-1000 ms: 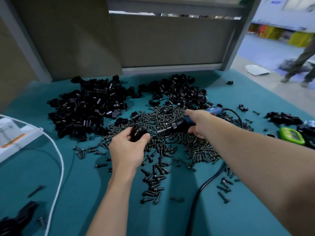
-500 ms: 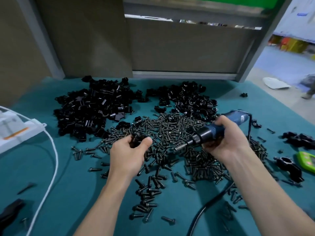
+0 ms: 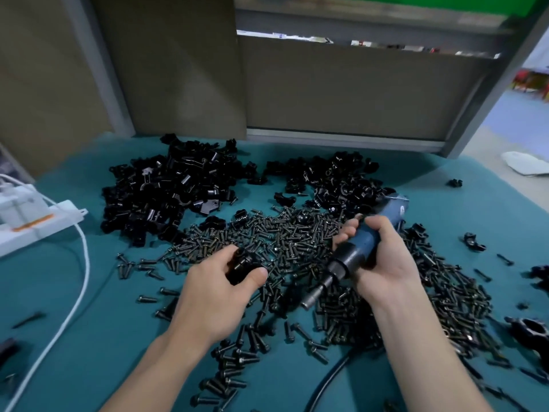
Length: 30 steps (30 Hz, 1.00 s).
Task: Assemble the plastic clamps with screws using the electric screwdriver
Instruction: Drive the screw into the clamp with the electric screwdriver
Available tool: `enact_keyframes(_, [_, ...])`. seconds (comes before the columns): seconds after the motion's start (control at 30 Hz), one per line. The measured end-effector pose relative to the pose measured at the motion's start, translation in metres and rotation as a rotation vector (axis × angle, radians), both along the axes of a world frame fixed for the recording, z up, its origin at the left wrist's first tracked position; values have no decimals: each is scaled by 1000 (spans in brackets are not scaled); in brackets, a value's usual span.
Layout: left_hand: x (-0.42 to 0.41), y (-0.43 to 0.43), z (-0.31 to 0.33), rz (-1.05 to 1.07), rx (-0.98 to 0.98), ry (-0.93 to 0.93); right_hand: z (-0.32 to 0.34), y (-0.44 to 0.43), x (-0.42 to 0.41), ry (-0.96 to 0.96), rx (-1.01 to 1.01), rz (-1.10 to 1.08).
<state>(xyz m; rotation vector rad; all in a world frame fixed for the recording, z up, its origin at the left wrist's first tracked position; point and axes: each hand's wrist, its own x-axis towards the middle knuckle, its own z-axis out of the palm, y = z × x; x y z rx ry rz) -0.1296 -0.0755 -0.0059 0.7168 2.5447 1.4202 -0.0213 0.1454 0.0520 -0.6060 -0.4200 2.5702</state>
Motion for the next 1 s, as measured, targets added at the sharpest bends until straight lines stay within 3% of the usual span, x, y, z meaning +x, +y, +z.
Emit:
enact_keyframes(0.2, [4,1,1,-36,-50,57,-18,4,8,52,103,25])
enact_keyframes(0.47, [9,2,4,-107,-41,114,-12,-2,8,-206,292,13])
enact_keyframes(0.6, [8,2,4,-102,-51,133,-13,5,18,16,263,109])
enact_keyframes(0.7, [8,2,4,-93,-52,134,-14,6,22,81,208,136])
enact_keyframes(0.87, [6,1,3,-78,-33,121,-19,2,17,268,2,102])
enact_keyframes(1.0, [6,1,3,-97,-17,107,-18,3,20,272,2,157])
